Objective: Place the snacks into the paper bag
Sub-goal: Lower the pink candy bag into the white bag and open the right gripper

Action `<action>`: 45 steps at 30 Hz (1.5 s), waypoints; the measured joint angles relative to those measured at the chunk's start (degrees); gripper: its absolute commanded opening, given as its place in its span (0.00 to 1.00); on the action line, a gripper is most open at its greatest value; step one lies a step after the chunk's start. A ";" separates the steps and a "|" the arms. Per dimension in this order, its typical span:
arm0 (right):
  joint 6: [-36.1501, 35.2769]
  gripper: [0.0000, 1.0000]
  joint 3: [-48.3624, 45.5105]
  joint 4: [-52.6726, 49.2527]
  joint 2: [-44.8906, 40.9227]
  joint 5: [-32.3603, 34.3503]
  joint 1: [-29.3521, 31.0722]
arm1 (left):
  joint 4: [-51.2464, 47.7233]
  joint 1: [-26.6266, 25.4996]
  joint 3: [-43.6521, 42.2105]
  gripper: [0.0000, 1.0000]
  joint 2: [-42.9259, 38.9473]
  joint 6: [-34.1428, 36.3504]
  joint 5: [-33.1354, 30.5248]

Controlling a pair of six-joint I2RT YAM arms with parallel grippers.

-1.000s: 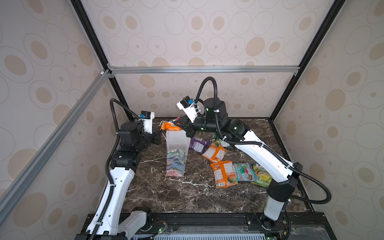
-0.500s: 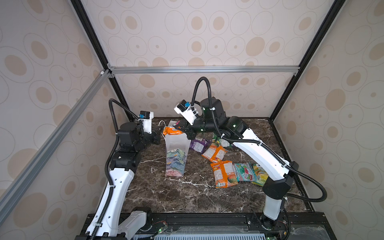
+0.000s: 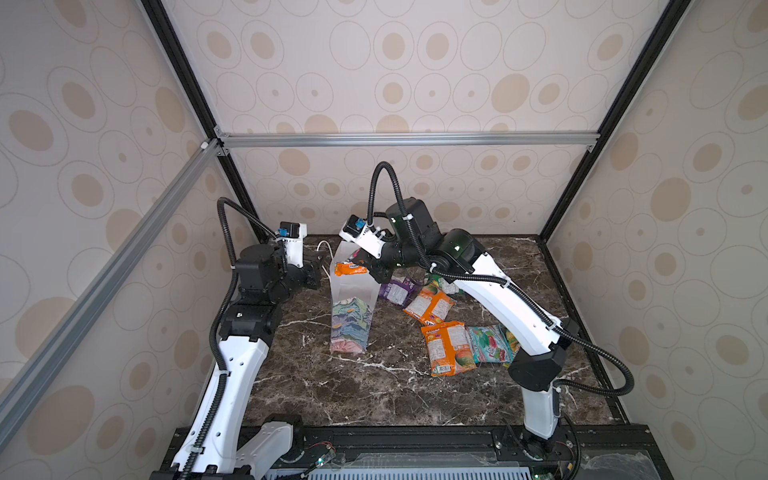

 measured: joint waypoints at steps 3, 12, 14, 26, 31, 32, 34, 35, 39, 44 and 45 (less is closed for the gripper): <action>-3.02 0.00 0.17 -1.49 0.79 0.94 1.07 | 0.00 0.00 0.00 0.01 0.00 0.00 -0.02; -6.99 0.00 0.94 -4.09 4.15 2.01 2.29 | 0.00 0.00 0.00 0.00 0.00 0.02 -0.02; -7.58 0.00 0.94 -4.52 4.39 2.47 2.32 | 0.00 0.02 0.00 0.00 0.00 0.02 -0.04; -12.63 0.03 1.84 -7.19 6.43 6.86 4.83 | 0.00 0.02 0.00 0.00 0.02 0.02 -0.04; -14.19 0.12 2.01 -8.46 6.86 8.92 5.90 | -0.04 0.07 0.00 0.00 0.02 0.20 -0.37; -14.36 0.12 2.23 -8.52 6.86 9.20 5.97 | -0.04 0.07 0.00 0.00 0.02 0.22 -0.39; -14.60 0.12 2.56 -8.50 6.86 9.70 5.95 | -0.04 0.07 0.00 0.00 0.02 0.22 -0.39; -14.64 0.12 2.69 -8.48 6.86 9.99 5.95 | -0.04 0.07 0.00 0.00 0.02 0.22 -0.39; -14.78 0.11 2.86 -8.52 6.86 10.56 5.97 | -0.09 0.07 0.00 0.00 0.02 0.24 -0.39; -14.78 0.11 2.95 -8.55 6.86 10.95 5.97 | -0.09 0.07 0.00 0.00 0.02 0.24 -0.42; -14.75 0.11 2.97 -8.50 6.86 10.99 5.97 | -0.09 0.07 0.00 0.00 0.02 0.24 -0.39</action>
